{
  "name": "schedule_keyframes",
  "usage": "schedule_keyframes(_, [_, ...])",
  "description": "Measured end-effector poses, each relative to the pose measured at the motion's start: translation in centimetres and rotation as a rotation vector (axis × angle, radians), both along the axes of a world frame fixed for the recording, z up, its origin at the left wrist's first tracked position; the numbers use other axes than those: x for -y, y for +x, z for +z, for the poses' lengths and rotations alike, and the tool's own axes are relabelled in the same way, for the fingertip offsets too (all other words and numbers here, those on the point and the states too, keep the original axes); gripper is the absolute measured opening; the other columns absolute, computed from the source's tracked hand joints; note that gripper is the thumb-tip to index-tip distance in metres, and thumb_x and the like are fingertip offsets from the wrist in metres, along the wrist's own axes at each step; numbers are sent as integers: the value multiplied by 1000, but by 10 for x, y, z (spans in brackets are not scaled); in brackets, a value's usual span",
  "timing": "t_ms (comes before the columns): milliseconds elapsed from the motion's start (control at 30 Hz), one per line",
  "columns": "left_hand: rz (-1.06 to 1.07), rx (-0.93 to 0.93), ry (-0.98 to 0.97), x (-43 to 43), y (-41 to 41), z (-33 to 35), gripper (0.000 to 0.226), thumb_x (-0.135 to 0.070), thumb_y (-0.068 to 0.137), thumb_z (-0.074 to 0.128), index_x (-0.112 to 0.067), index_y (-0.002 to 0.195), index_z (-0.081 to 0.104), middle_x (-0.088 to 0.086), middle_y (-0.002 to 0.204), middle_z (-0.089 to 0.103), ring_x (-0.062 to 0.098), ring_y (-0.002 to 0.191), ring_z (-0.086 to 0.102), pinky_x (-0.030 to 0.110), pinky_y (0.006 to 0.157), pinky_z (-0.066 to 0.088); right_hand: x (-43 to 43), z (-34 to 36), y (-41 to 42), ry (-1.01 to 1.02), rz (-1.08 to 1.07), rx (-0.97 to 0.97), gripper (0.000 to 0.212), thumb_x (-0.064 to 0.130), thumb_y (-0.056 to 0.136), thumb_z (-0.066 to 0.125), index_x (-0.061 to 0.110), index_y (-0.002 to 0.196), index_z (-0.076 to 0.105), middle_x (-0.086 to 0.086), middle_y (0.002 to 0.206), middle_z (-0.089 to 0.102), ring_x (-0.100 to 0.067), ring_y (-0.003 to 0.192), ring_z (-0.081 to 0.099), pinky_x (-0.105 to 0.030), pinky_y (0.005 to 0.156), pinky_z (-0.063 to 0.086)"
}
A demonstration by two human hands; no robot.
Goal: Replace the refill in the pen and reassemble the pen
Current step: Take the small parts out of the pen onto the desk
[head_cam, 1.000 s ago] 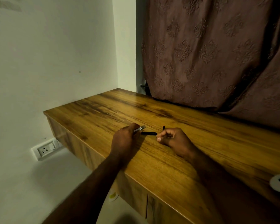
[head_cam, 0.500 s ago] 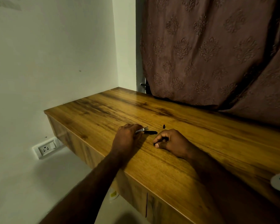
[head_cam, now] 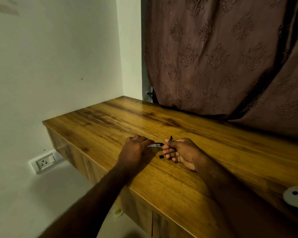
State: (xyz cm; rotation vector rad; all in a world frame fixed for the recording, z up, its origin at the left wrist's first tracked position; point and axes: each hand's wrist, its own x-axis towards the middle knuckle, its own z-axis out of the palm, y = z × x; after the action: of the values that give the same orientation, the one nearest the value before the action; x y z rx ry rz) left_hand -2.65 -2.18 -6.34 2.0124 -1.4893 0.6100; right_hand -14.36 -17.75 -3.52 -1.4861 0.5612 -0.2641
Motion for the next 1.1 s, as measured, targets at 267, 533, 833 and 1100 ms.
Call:
schedule_keyframes(267, [-5, 114, 72, 3, -7, 8, 32, -44, 91, 44, -28, 105, 68, -4, 93, 69, 18, 84, 59, 34, 71, 40, -1, 4, 0, 12, 61, -44, 31, 22, 90, 65, -9, 88, 67, -15, 70, 68, -16, 52, 65, -21, 44, 49])
schedule_keyframes(533, [34, 424, 117, 14, -8, 14, 30, -30, 83, 47, -19, 98, 72, 1, 88, 67, 23, 80, 62, 36, 73, 35, 5, 5, -3, 136, 47, -43, 21, 13, 91, 64, -9, 92, 63, -19, 74, 67, -21, 57, 68, -23, 48, 54])
schedule_keyframes(833, [32, 449, 113, 24, -13, 20, 24, -24, 82, 54, -19, 97, 72, -2, 90, 70, 21, 86, 64, 33, 76, 32, 14, 3, -4, 274, 49, -10, 18, 11, 92, 61, -5, 99, 65, -15, 76, 69, -20, 61, 69, -24, 51, 55])
schedule_keyframes(1100, [85, 227, 145, 19, -19, 16, 37, -38, 82, 42, -18, 94, 70, -2, 87, 71, 22, 84, 64, 35, 72, 45, 16, 2, -1, 272, 76, -28, 21, 17, 90, 65, -4, 86, 66, -13, 69, 70, -18, 59, 69, -23, 51, 55])
